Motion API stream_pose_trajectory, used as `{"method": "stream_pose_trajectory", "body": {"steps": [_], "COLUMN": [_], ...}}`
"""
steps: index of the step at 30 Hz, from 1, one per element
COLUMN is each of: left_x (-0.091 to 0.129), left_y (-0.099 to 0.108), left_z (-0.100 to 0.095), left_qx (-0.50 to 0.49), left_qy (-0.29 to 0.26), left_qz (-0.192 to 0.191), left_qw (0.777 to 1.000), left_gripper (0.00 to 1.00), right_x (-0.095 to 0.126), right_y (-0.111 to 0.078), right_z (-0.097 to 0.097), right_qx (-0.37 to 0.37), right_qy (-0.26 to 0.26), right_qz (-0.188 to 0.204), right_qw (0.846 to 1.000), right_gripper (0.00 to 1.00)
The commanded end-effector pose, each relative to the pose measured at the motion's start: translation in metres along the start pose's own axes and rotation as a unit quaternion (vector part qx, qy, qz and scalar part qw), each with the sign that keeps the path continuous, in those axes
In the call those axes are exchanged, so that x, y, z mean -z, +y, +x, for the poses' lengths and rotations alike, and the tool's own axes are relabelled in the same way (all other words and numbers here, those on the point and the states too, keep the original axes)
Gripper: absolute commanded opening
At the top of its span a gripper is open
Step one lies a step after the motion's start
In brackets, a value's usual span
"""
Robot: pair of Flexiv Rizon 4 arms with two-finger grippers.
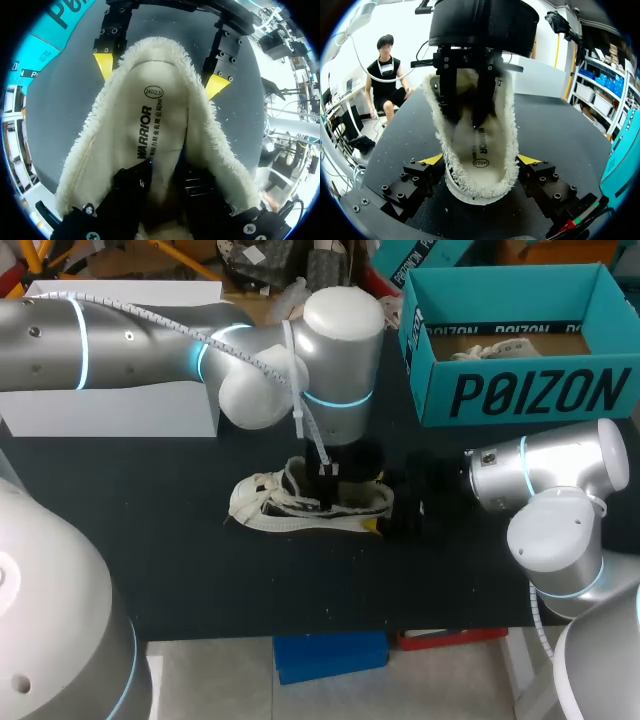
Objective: Take the shoe out of the shoebox, open the shoe tongue, remove and reinsert the insole, then place the shoe into the shoebox
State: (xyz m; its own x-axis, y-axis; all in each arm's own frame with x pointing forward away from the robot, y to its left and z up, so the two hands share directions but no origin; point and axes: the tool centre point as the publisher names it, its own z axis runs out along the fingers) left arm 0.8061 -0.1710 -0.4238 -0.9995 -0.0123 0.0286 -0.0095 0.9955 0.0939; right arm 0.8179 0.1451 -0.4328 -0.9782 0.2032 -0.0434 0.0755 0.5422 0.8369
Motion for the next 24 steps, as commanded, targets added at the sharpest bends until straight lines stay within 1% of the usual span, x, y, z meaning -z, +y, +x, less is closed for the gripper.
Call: {"method": "stream_pose_trajectory", "body": {"steps": [1,5,8,10,13,15,17,21,24], "left_x": [-0.013,-0.020,-0.025,-0.026,-0.027,-0.025,-0.024,-0.024,-0.026], "left_y": [0.002,0.005,0.008,0.010,0.013,0.013,0.013,0.012,0.012], "left_z": [0.012,0.012,0.010,0.007,0.000,-0.006,-0.011,-0.017,-0.020], "left_qx": [-0.002,-0.003,0.003,0.009,0.018,0.021,0.023,0.030,0.037], "left_qy": [-0.064,-0.095,-0.126,-0.146,-0.182,-0.199,-0.211,-0.220,-0.223], "left_qz": [-0.008,-0.018,-0.015,-0.009,0.007,0.021,0.030,0.047,0.058], "left_qw": [0.998,0.995,0.992,0.989,0.983,0.980,0.977,0.974,0.973], "left_gripper": [0.33,0.35,0.36,0.35,0.37,0.34,0.35,0.37,0.34], "right_x": [-0.001,-0.001,-0.001,-0.001,-0.001,-0.001,-0.001,-0.001,-0.001], "right_y": [-0.001,-0.001,-0.001,-0.001,-0.001,-0.001,-0.001,-0.001,-0.001], "right_z": [0.000,0.000,0.000,0.000,0.000,0.000,0.000,0.000,0.000], "right_qx": [-0.001,-0.001,-0.001,-0.001,-0.001,-0.001,-0.001,-0.001,-0.001], "right_qy": [-0.001,-0.001,-0.001,-0.001,-0.001,-0.001,-0.001,-0.001,-0.001], "right_qz": [0.001,0.001,0.001,0.001,0.001,0.001,0.001,0.001,0.001], "right_qw": [1.000,1.000,1.000,1.000,1.000,1.000,1.000,1.000,1.000], "right_gripper": [0.00,0.00,0.00,0.00,0.00,0.00,0.00,0.00,0.00]}}
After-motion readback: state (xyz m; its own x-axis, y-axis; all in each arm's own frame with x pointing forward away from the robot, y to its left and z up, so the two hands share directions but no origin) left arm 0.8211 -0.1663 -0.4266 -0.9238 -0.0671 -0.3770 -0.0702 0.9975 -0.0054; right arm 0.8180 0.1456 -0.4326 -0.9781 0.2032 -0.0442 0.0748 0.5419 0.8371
